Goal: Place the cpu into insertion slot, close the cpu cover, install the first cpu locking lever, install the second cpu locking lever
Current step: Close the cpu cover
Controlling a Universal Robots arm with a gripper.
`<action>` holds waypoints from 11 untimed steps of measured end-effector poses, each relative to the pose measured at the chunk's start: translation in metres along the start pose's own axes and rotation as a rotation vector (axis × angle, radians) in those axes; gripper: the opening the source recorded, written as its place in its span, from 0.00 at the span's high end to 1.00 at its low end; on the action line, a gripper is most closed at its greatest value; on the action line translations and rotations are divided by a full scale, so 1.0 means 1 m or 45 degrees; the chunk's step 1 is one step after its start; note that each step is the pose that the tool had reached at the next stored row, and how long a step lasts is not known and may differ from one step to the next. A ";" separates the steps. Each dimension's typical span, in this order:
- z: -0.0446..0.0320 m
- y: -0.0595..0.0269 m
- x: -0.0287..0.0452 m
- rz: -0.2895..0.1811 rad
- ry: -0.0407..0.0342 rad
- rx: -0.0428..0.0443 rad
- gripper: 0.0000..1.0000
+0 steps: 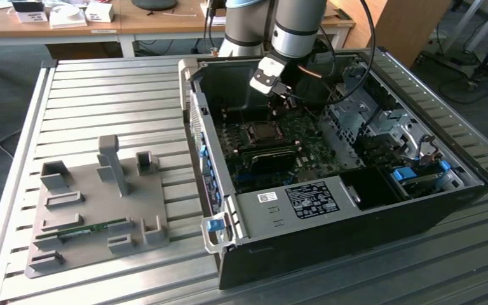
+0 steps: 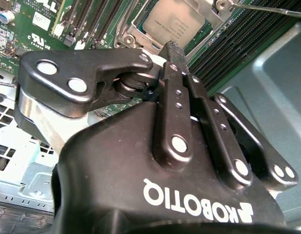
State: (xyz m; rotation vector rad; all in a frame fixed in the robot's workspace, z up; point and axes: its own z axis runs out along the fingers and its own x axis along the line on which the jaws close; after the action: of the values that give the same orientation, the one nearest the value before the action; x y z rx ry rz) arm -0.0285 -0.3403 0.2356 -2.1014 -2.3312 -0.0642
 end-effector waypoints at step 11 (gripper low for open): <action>0.0000 0.0000 0.0000 -0.018 0.0005 0.001 0.89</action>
State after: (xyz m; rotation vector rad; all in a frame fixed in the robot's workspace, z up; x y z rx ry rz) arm -0.0285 -0.3403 0.2356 -2.0847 -2.3457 -0.0641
